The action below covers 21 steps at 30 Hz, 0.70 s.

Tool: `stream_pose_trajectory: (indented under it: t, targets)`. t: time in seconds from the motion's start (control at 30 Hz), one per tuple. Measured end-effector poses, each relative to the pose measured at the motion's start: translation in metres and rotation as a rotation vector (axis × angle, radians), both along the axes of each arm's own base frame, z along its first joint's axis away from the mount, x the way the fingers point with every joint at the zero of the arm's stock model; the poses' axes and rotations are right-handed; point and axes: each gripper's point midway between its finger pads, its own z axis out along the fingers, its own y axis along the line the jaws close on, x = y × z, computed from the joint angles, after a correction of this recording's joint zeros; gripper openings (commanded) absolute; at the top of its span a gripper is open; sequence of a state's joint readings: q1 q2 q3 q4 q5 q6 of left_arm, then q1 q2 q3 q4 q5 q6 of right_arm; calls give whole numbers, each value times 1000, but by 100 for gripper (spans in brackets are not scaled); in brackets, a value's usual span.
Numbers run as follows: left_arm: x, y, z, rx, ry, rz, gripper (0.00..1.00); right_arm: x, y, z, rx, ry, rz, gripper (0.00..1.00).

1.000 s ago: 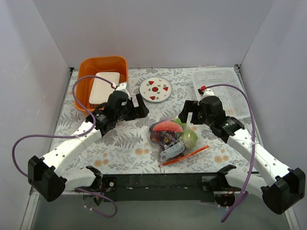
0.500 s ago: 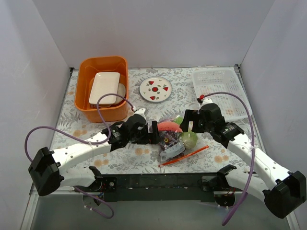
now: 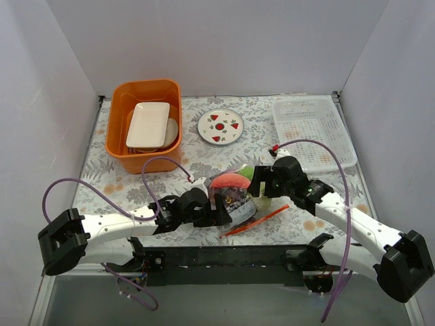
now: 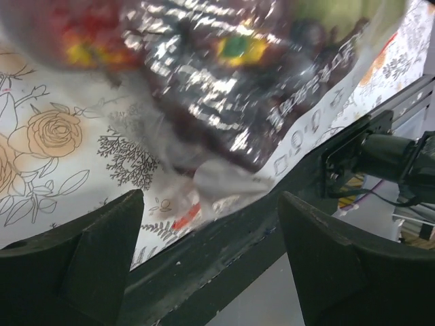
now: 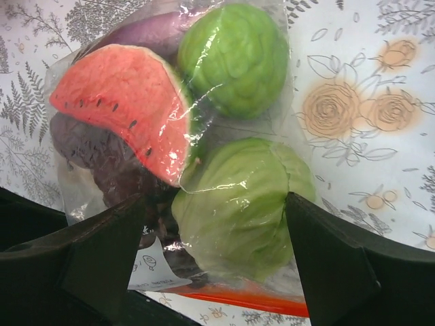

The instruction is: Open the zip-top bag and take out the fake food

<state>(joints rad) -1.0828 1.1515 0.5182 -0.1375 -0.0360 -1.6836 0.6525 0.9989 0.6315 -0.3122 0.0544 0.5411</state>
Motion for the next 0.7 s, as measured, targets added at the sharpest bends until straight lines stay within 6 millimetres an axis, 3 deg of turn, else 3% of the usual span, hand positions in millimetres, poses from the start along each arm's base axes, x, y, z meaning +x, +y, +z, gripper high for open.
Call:
stream_pose_trajectory:
  t: [0.23,0.43,0.6,0.7]
  targets:
    - [8,-7,1,-35,-21,29,73,20,20,-10,-15,12,-3,83]
    - [30,-6,10,-9,-54,72,72,58,46,-9,-60,12,15,84]
    - [46,7,9,28,-66,108,72,92,72,6,-72,-17,52,88]
    - [50,13,8,43,-69,116,72,97,74,20,-68,-47,58,91]
